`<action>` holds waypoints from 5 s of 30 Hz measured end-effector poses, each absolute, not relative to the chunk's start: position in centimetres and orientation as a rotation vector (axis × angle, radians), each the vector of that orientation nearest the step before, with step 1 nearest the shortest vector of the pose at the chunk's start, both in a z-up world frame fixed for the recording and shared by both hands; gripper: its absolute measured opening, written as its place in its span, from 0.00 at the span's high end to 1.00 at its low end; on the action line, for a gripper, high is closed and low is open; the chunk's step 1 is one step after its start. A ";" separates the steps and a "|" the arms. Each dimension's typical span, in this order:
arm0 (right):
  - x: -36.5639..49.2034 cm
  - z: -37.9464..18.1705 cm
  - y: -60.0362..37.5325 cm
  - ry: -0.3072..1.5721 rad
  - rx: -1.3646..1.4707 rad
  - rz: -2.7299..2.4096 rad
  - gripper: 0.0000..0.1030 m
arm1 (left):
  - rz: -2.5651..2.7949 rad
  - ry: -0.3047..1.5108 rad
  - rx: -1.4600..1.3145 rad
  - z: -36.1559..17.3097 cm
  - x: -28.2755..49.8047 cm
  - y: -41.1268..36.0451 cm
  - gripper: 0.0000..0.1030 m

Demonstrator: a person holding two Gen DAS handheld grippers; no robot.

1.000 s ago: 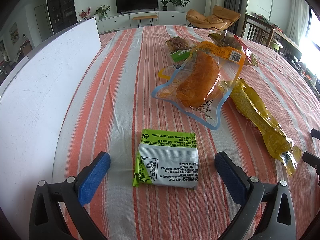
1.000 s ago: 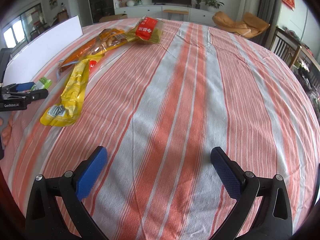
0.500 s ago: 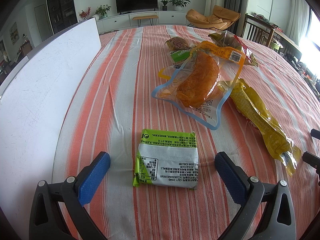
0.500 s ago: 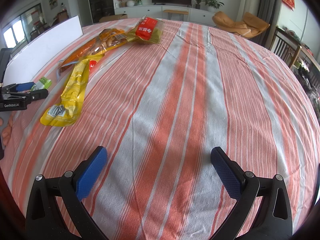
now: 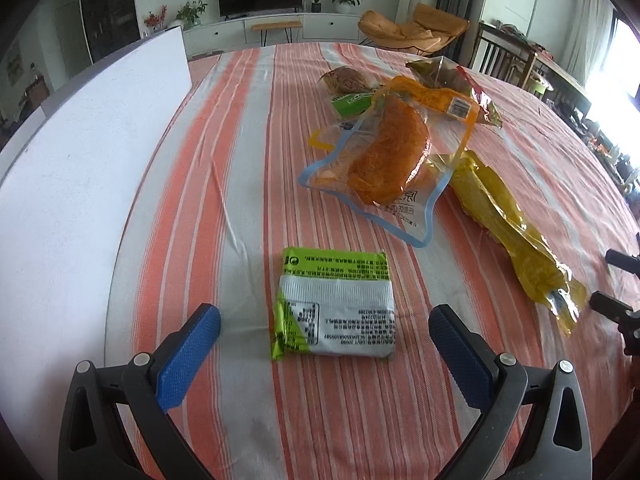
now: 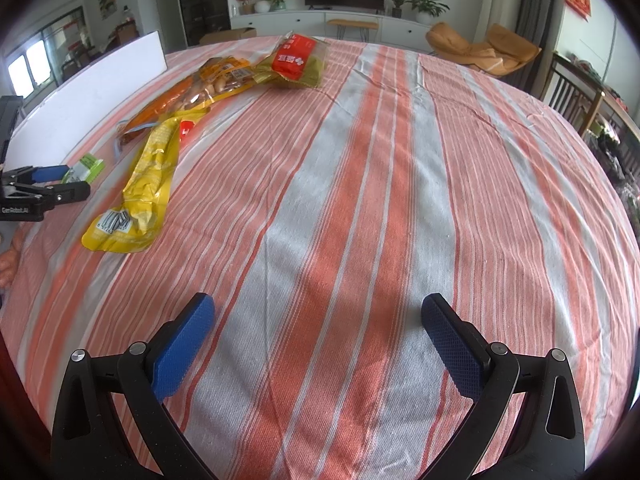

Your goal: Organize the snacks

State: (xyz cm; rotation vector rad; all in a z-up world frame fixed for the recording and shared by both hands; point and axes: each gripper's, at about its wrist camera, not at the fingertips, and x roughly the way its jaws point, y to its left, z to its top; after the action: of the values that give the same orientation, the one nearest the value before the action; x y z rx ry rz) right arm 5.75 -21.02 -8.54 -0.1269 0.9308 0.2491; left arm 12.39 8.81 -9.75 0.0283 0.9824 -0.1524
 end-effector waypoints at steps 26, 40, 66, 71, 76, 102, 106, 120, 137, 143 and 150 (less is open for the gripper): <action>9.7 -2.9 -11.8 1.037 0.069 0.410 0.55 | -0.222 0.733 -0.280 1.8 5.3 16.7 0.52; 13.3 5.2 13.7 0.963 0.332 1.018 0.47 | 0.393 0.831 -0.215 2.0 2.6 36.8 0.13; 17.2 -12.4 -17.8 0.927 -0.039 0.056 0.00 | -0.130 0.923 -0.075 -7.9 11.7 5.4 0.00; 16.5 -11.8 -18.0 0.926 -0.032 0.062 0.00 | -0.064 0.925 -0.024 -10.2 14.0 4.4 0.00; 16.5 -11.8 -18.1 0.926 -0.032 0.062 0.00 | -0.065 0.926 -0.019 -10.2 13.3 5.0 0.00; 16.5 -11.8 -18.1 0.925 -0.032 0.062 0.00 | -0.046 0.936 0.021 -10.3 13.4 4.3 0.00; 16.6 -11.9 -18.1 0.925 -0.032 0.062 0.00 | -0.046 0.936 0.021 -10.3 13.4 4.4 0.00; 16.6 -11.9 -18.0 0.925 -0.032 0.061 0.00 | -0.046 0.936 0.021 -10.3 13.4 4.4 0.00; 16.6 -11.9 -18.1 0.924 -0.032 0.062 0.00 | -0.046 0.936 0.021 -10.3 13.5 4.4 0.00; 16.6 -11.9 -18.1 0.925 -0.032 0.061 0.00 | -0.046 0.936 0.022 -10.3 13.5 4.4 0.00; 16.6 -11.9 -18.0 0.924 -0.032 0.061 0.00 | -0.047 0.936 0.021 -10.3 13.5 4.4 0.00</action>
State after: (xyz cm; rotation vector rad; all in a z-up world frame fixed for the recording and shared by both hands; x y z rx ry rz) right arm 16.64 -18.05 -11.88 -0.0316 0.9245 0.0615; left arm 13.46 4.41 -10.29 0.0212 0.9360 -0.0465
